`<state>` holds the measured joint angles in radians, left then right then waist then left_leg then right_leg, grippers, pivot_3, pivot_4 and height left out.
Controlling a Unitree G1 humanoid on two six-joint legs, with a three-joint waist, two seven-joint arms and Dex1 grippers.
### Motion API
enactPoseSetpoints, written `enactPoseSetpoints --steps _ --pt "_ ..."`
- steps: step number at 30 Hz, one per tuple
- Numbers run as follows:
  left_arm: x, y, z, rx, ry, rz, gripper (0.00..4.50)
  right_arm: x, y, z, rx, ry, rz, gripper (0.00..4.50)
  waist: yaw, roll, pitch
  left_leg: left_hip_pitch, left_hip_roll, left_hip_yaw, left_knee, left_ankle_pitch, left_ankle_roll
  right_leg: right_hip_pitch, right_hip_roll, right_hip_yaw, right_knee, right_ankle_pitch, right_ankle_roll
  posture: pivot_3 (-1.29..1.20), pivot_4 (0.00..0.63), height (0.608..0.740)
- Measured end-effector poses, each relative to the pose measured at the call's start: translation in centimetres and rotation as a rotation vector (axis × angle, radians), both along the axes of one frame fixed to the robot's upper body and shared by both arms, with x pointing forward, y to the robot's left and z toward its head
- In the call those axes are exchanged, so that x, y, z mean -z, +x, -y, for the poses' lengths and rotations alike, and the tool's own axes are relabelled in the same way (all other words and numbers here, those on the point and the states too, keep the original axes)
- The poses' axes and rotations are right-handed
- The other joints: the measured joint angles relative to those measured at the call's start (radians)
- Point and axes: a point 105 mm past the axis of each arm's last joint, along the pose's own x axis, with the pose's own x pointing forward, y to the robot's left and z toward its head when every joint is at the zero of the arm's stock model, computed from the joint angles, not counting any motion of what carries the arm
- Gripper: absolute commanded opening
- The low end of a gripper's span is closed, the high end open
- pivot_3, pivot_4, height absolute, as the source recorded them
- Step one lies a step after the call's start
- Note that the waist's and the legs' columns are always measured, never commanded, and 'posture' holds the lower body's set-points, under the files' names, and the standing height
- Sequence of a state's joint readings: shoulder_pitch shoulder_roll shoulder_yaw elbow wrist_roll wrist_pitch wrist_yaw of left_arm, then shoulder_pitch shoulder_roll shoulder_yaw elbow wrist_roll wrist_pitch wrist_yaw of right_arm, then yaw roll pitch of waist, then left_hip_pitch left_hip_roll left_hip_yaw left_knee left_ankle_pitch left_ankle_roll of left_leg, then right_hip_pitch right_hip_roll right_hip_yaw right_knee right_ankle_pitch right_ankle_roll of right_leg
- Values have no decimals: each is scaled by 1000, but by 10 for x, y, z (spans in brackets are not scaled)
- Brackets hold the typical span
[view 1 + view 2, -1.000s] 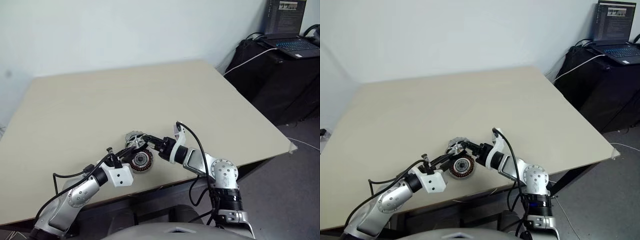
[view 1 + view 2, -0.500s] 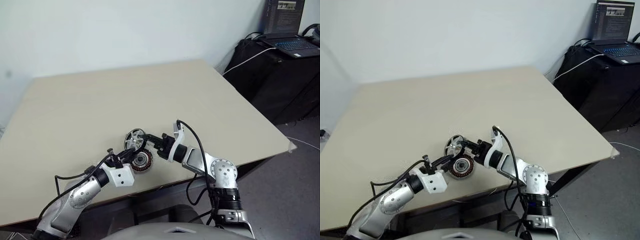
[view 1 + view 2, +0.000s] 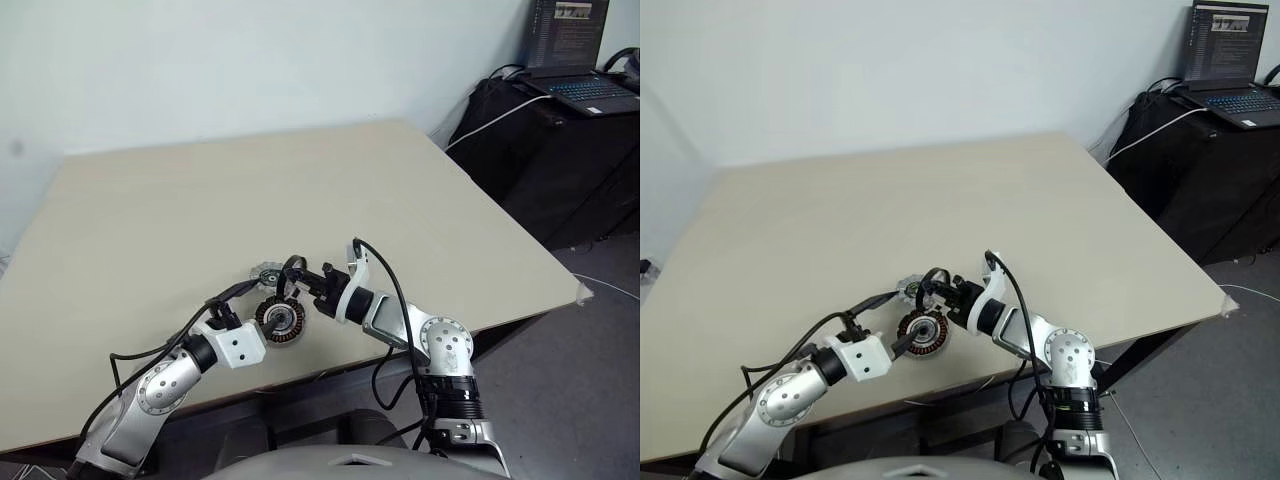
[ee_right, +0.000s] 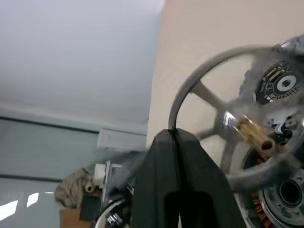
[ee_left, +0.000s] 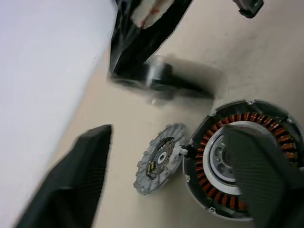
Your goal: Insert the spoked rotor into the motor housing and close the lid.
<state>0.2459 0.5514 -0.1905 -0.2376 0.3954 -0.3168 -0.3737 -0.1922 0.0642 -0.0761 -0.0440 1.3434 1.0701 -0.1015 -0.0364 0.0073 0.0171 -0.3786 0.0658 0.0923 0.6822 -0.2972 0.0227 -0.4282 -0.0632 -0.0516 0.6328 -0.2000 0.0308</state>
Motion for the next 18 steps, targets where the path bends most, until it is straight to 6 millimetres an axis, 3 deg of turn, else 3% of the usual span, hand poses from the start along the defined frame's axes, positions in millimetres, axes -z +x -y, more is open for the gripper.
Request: enactPoseSetpoints --steps 11,15,18 --pt "-7 2 -1 -42 -69 1 4494 -1 2 1 15 4 3 0 0 0 0 0 0 0 0 0 0 0 0 0 0 0 0 0 0 740" --pt "-14 6 -6 -202 -341 -62 4494 0 3 2 24 3 4 0 -2 0 0 0 0 1 0 0 1 0 0 1 -1 0 1 0 0 740" --pt "-13 5 -26 -391 -602 -135 4494 5 4 2 30 -28 6 0 -3 -1 -1 0 0 1 0 0 1 0 0 1 0 0 1 0 0 740"
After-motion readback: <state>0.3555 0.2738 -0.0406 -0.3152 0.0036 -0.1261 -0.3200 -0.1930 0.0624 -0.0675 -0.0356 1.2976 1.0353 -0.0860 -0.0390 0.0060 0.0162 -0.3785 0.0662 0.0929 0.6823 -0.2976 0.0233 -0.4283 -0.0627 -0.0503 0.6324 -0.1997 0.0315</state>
